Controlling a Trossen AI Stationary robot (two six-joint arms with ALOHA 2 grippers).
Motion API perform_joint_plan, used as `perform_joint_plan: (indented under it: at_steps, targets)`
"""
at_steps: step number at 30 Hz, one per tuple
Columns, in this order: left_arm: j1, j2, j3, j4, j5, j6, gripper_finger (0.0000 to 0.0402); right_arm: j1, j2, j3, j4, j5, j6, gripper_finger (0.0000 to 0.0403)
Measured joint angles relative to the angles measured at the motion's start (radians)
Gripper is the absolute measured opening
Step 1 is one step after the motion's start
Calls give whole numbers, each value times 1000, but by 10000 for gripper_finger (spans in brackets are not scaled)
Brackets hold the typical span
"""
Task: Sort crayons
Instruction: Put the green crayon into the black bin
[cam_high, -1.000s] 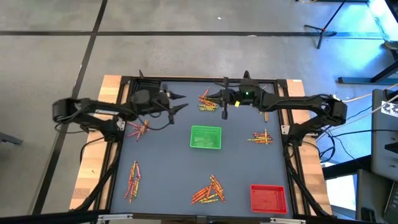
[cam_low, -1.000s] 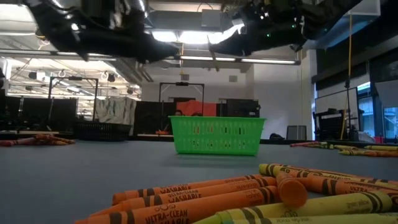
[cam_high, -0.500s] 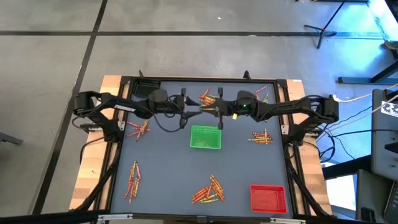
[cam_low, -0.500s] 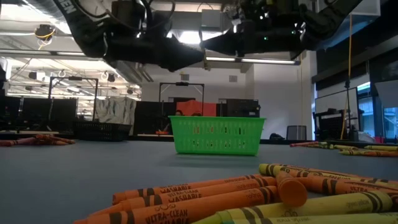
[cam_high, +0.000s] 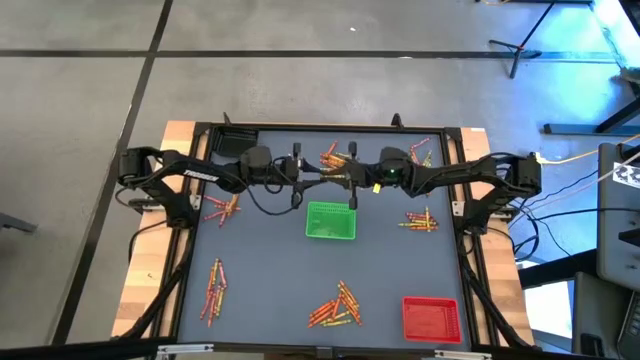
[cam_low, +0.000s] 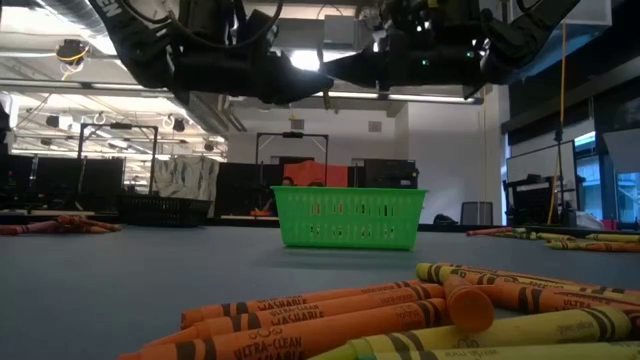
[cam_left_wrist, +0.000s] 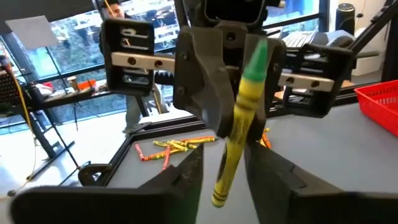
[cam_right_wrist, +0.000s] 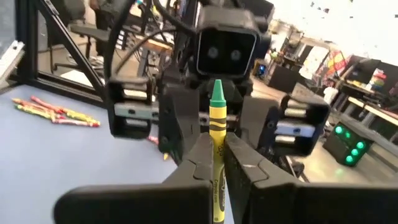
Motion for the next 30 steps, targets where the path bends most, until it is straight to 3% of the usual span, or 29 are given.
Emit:
perform_joint_plan:
  at_steps: [5, 8, 11, 16, 21, 26, 30]
  targets:
    - [-1, 0, 0, 10, -34, 25, 20, 0, 0, 0, -3, -4, 75, 12]
    - [-1, 0, 0, 7, -48, 26, 8, -1, 0, 1, -15, 1, 81, 20]
    - [-2, -10, -1, -18, -61, 27, 13, 5, -3, 2, -32, 2, 73, 54]
    - [3, -57, -1, -127, -176, 40, 13, 6, -83, 1, -124, 25, 49, 132]
    - [8, -157, -1, -377, -414, 90, 12, 5, -243, 2, -424, 220, 48, 176]
    - [64, -277, -1, -646, -693, 106, 12, 4, -351, 2, -728, 421, 51, 185]
    - [181, -333, -1, -789, -768, 106, 12, 5, -369, 1, -879, 525, 90, 186]
